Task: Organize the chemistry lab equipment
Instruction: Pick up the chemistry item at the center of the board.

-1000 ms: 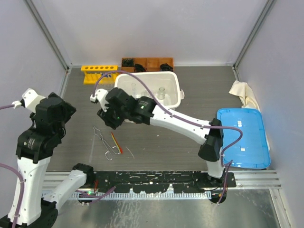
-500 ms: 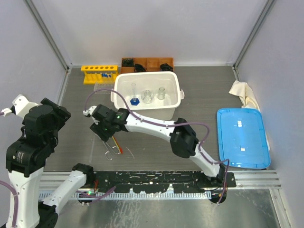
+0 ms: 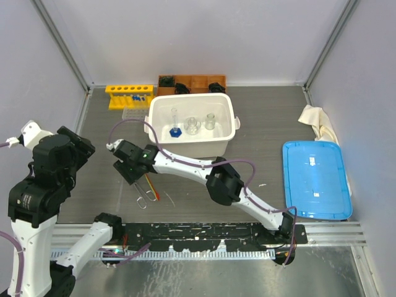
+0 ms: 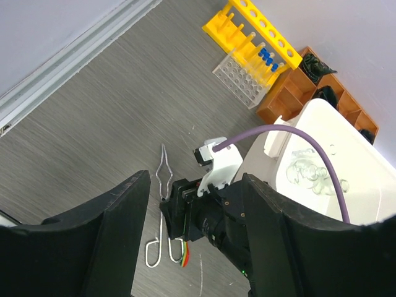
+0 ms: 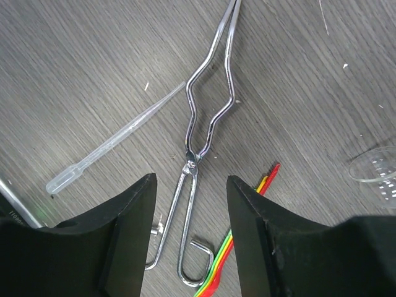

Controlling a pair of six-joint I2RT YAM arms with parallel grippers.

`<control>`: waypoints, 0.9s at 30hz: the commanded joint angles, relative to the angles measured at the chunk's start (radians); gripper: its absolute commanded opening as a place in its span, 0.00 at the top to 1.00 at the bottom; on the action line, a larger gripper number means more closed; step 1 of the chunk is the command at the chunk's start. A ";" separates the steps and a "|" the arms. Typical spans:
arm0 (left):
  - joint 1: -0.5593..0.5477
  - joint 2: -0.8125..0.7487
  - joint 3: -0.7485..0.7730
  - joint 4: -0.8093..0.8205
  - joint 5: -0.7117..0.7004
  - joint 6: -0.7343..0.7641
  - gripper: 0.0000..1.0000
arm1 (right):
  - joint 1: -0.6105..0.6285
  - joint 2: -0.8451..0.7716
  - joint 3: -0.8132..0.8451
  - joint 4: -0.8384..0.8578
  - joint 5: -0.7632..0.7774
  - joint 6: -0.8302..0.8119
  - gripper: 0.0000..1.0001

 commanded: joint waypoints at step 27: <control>0.004 -0.014 -0.019 0.016 0.040 0.014 0.37 | 0.053 0.107 0.025 0.056 0.141 -0.013 0.54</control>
